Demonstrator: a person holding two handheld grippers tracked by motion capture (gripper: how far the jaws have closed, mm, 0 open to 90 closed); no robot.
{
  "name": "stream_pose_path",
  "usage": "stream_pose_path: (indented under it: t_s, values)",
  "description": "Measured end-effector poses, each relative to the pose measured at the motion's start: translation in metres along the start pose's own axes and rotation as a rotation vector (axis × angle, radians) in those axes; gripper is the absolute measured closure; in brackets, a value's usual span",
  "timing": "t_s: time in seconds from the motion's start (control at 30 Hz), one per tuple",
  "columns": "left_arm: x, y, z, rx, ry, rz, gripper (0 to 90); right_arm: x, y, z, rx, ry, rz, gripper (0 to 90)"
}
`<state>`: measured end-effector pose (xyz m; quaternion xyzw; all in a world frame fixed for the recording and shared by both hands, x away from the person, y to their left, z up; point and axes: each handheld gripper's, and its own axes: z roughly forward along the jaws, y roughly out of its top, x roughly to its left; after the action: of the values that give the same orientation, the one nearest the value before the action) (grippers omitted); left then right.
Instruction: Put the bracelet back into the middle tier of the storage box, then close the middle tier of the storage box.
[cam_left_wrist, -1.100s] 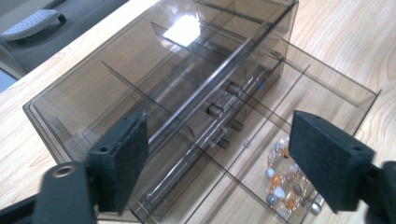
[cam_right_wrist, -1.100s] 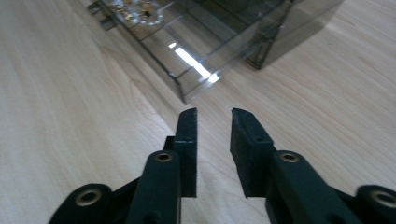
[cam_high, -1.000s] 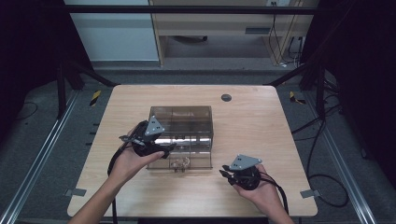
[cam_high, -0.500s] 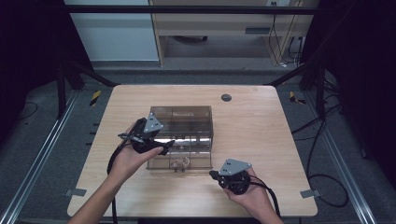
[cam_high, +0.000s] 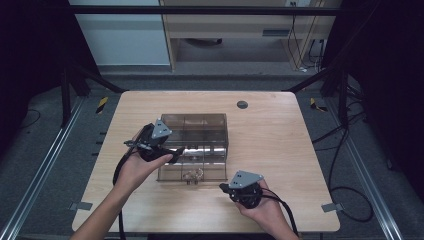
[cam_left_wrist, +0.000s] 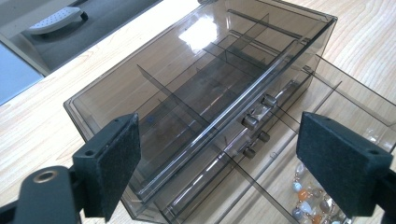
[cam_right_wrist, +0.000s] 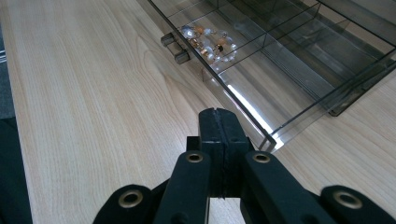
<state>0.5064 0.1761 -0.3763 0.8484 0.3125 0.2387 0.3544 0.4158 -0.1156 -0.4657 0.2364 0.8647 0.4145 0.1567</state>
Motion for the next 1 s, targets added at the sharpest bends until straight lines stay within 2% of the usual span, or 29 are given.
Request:
stream_pose_path:
  t_s: [0.2, 0.43, 0.5, 0.57, 0.83, 1.0]
  values:
    - [0.002, 0.002, 0.002, 0.002, 0.016, -0.008, 14.1, 0.003, 0.003, 0.007, 0.000, 0.006, 0.000, 90.0]
    - [0.008, 0.002, 0.007, 0.010, 0.049, -0.056, 14.9, 0.008, 0.005, 0.016, 0.011, 0.023, -0.001, 90.0]
    - [0.008, 0.002, 0.008, 0.011, 0.052, -0.057, 16.0, 0.009, 0.006, 0.020, 0.012, 0.028, 0.002, 90.0]
    - [0.010, 0.004, 0.009, 0.004, 0.061, -0.072, 18.1, 0.010, 0.007, 0.022, 0.015, 0.031, 0.004, 90.0]
    - [0.012, 0.008, 0.012, 0.012, 0.050, -0.058, 31.1, 0.013, 0.009, 0.027, 0.017, 0.047, 0.008, 90.0]
    - [0.012, 0.008, 0.016, 0.014, 0.047, -0.063, 36.8, 0.013, 0.010, 0.029, 0.017, 0.051, 0.013, 90.0]
